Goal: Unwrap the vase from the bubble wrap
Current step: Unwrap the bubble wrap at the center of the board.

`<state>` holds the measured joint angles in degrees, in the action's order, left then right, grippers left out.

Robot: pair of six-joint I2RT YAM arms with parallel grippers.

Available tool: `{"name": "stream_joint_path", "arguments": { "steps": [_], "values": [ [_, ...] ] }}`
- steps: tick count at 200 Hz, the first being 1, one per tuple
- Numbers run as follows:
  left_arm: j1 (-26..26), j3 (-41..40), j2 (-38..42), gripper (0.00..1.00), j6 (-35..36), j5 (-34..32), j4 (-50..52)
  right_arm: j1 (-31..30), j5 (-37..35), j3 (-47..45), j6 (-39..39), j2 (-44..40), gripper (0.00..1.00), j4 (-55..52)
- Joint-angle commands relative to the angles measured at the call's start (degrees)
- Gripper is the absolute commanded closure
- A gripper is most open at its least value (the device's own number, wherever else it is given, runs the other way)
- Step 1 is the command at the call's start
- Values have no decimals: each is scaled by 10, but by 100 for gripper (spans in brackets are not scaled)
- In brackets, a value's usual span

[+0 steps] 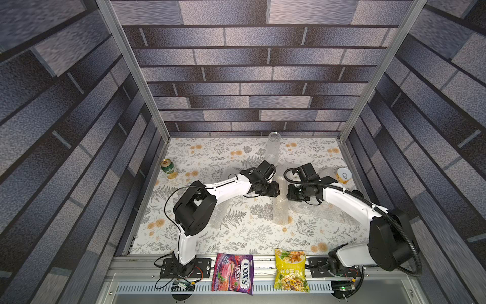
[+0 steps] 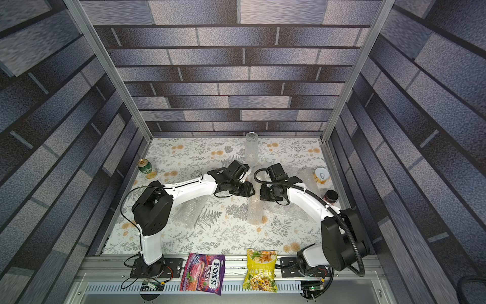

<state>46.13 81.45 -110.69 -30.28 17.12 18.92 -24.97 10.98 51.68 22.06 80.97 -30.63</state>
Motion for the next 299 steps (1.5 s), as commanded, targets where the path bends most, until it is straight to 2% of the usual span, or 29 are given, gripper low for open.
{"name": "stream_joint_path", "arguments": {
  "steps": [1,93,180,299],
  "values": [
    [7,40,-23,50,7,6,23,-1,10,-9,10,-11,100,14],
    [16,103,-93,49,17,34,69,0,7,-17,12,-13,100,27],
    [17,134,-154,50,49,0,162,12,-58,-4,31,-36,100,-15],
    [11,118,-200,53,61,-25,185,65,6,-31,59,-64,100,12]
  ]
}}
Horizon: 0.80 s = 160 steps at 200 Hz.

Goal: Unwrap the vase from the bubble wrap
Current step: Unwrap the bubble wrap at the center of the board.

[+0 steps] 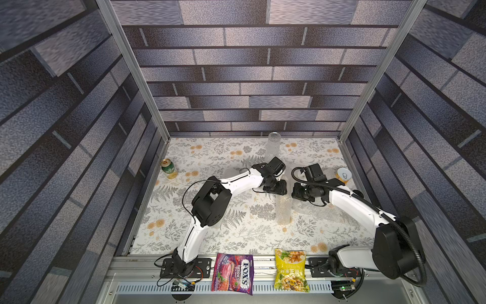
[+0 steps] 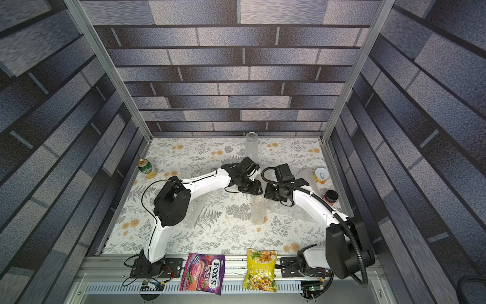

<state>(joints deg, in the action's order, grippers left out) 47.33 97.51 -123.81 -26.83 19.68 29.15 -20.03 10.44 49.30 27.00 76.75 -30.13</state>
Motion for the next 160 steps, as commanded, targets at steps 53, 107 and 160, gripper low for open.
{"name": "stream_joint_path", "arguments": {
  "steps": [53,107,160],
  "values": [
    [-8,-59,-68,53,25,-50,78,37,20,-10,4,-34,100,-5],
    [-16,-79,-63,53,22,-48,68,57,44,-10,0,-41,100,-7],
    [-22,-99,-45,53,20,-46,54,62,68,-11,-9,-45,100,2]
  ]
}}
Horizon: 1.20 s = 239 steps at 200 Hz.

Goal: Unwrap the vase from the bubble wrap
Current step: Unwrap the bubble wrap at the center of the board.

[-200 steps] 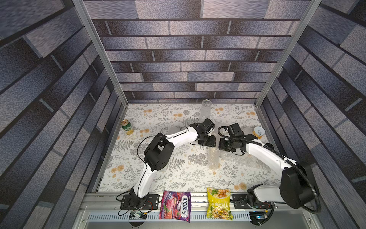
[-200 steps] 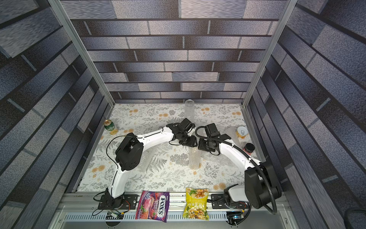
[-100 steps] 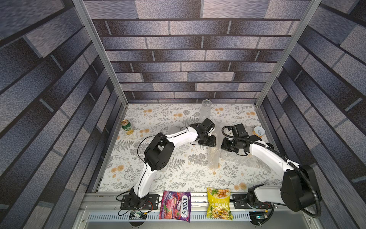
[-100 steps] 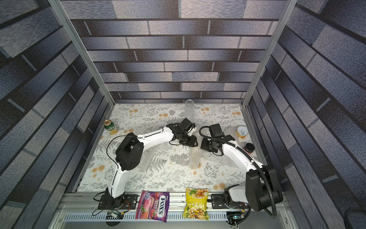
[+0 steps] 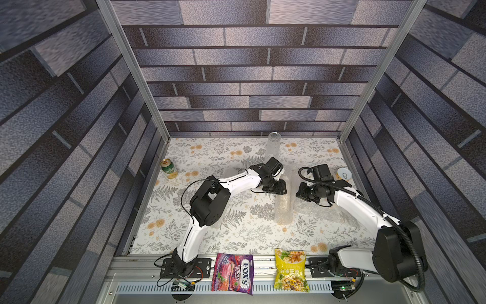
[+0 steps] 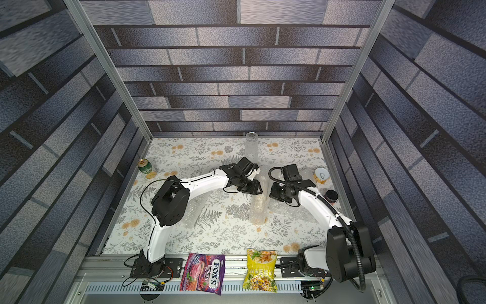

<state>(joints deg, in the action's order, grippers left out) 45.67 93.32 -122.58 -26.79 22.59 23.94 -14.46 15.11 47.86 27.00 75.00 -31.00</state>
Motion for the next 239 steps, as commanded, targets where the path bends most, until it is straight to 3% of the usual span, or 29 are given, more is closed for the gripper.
{"name": "stream_joint_path", "arguments": {
  "steps": [1,77,154,239],
  "values": [
    [-6,-58,-57,53,19,-75,106,5,21,4,-10,-28,100,11],
    [-24,-93,24,51,-2,-60,80,6,29,53,-56,-54,100,-23],
    [-29,-109,63,50,-10,-63,56,6,-71,99,-89,-23,100,-105],
    [-52,-210,248,45,-15,-124,-8,8,-149,118,-122,-4,100,-137]
  ]
}}
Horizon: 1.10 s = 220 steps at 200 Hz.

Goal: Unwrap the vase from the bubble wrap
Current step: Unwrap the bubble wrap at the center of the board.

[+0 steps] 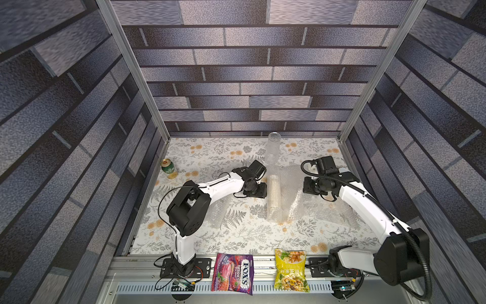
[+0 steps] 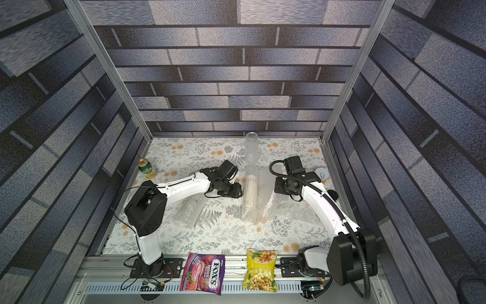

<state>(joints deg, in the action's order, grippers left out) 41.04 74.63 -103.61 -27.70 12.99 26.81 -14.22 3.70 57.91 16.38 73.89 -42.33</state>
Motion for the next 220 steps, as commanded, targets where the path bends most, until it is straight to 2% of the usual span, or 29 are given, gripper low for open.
{"name": "stream_joint_path", "arguments": {
  "steps": [1,39,92,146,220],
  "values": [
    [-5,-24,60,44,-6,-29,-38,5,-35,17,-16,7,100,-24],
    [-7,-28,70,44,-3,-28,-59,9,-59,22,-25,0,100,-29],
    [-8,1,18,46,-10,10,-85,22,-101,25,-44,-14,100,-49],
    [-1,37,-24,45,-8,9,-74,39,-122,26,-55,-20,100,-57],
    [-5,24,-36,46,-5,11,-64,95,-139,47,-73,-28,100,-71]
  ]
}}
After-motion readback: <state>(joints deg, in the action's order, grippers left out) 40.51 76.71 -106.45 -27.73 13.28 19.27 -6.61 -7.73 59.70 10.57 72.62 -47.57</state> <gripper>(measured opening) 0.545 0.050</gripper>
